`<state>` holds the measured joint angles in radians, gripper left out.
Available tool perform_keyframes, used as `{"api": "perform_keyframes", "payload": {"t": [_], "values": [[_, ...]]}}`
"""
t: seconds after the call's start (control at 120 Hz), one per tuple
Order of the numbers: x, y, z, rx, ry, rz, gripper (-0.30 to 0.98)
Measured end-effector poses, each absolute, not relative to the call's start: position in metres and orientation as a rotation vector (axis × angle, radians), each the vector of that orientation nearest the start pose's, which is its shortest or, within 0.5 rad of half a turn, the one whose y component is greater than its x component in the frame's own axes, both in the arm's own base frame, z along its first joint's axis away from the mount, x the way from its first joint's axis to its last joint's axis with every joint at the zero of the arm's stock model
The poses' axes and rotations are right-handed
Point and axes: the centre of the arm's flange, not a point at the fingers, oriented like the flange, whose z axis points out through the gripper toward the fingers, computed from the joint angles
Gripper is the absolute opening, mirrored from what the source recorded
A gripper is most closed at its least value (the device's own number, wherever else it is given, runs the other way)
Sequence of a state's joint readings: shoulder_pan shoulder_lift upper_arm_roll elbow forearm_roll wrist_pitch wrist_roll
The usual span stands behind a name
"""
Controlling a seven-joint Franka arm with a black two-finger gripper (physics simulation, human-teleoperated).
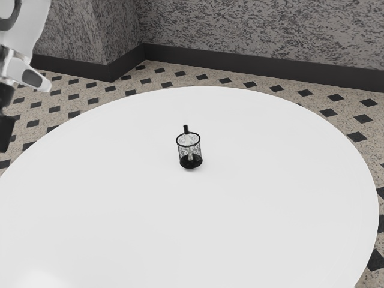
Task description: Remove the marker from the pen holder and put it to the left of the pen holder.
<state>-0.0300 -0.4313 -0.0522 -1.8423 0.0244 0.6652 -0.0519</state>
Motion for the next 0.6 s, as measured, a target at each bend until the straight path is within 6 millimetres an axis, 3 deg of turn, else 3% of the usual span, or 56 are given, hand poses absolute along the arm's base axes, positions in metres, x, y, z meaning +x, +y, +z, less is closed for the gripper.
{"api": "perform_keyframes", "payload": {"t": [0.125,0.175,0.208,0.242,0.317,0.383,0.433,0.475,0.6], "values": [[0.363,-0.03,0.651,-2.918,0.007,0.559,0.69],[0.386,-0.029,0.649,-2.895,-0.001,0.402,0.69],[0.412,-0.025,0.636,-2.881,-0.021,0.349,0.69],[0.455,-0.016,0.597,-2.87,-0.04,0.344,0.69],[0.553,0.021,0.472,-2.899,-0.082,0.29,0.69],[0.607,0.051,0.373,-2.948,-0.134,0.146,0.69],[0.632,0.049,0.331,-2.975,-0.149,-0.003,0.69],[0.652,0.042,0.327,-2.98,-0.156,-0.168,0.69],[0.684,0.016,0.386,-2.968,-0.18,-0.648,0.69]]}}
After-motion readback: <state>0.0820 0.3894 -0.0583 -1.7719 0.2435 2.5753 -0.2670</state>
